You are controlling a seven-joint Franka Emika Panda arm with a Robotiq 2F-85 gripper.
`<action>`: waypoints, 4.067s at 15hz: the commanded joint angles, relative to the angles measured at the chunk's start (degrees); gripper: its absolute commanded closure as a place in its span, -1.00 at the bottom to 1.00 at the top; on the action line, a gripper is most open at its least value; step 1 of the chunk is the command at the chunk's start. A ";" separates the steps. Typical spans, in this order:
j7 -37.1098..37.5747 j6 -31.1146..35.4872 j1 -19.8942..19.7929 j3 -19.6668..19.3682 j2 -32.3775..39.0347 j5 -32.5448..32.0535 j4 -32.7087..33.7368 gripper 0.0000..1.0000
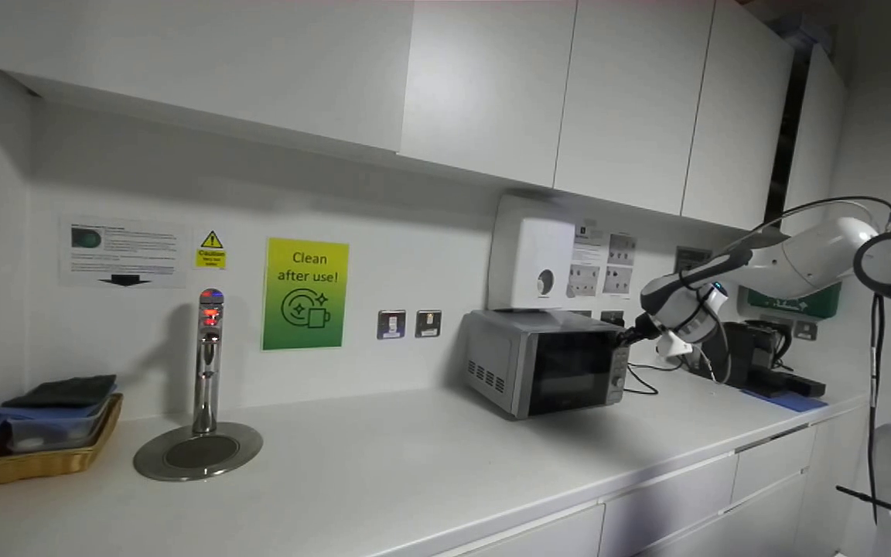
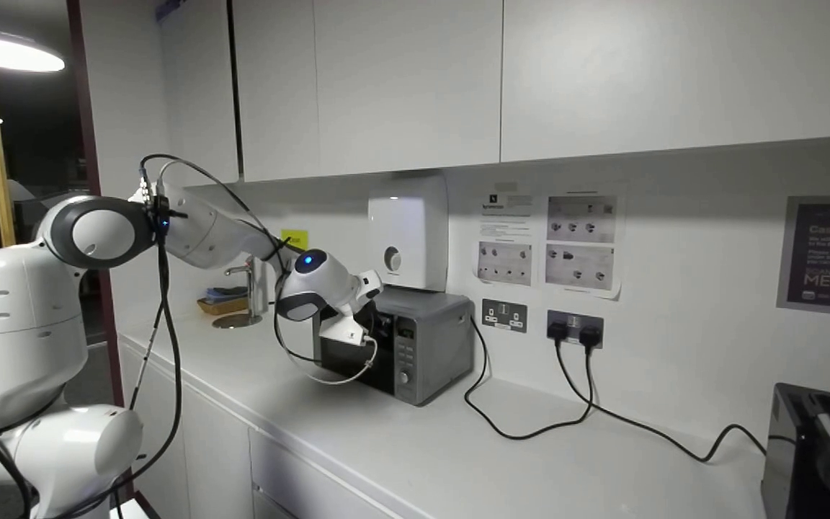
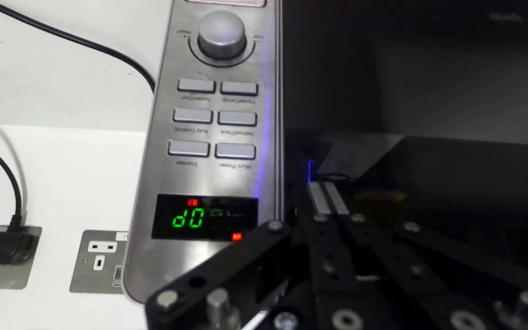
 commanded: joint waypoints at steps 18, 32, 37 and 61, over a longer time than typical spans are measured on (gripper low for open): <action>26.09 -25.43 -31.66 26.25 -11.60 -43.08 -5.62 1.00; 23.67 -29.36 -37.08 27.97 -13.86 -44.49 -4.21 1.00; 24.05 -27.70 -36.84 28.07 -13.12 -43.19 -4.59 0.98; 24.04 -27.70 -36.84 28.07 -13.11 -43.19 -4.59 0.98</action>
